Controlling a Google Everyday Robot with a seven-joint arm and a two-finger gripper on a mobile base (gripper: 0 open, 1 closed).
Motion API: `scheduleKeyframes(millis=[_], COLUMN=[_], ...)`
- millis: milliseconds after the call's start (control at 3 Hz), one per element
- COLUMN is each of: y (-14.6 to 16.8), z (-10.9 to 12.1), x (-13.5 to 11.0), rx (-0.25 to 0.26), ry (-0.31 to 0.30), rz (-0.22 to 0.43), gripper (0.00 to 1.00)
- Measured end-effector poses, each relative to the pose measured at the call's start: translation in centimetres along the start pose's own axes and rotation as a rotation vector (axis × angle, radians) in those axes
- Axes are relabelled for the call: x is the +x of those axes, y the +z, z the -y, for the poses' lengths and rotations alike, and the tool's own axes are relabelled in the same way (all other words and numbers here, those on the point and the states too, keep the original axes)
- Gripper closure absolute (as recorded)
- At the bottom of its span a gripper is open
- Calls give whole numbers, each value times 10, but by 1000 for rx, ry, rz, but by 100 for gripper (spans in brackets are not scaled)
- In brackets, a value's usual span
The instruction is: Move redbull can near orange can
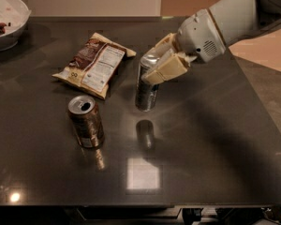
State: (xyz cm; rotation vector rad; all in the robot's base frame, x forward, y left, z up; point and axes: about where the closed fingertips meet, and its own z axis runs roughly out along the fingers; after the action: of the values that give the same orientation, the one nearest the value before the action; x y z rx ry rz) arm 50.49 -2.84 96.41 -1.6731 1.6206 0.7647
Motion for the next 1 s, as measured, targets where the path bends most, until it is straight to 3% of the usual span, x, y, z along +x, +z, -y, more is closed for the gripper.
scheduleKeyframes(millis=[333, 1000], y=[14, 40], z=[-21, -53], x=[-11, -28], rx=[-61, -130], ry=[-41, -127], rz=[10, -10], gripper=[100, 100])
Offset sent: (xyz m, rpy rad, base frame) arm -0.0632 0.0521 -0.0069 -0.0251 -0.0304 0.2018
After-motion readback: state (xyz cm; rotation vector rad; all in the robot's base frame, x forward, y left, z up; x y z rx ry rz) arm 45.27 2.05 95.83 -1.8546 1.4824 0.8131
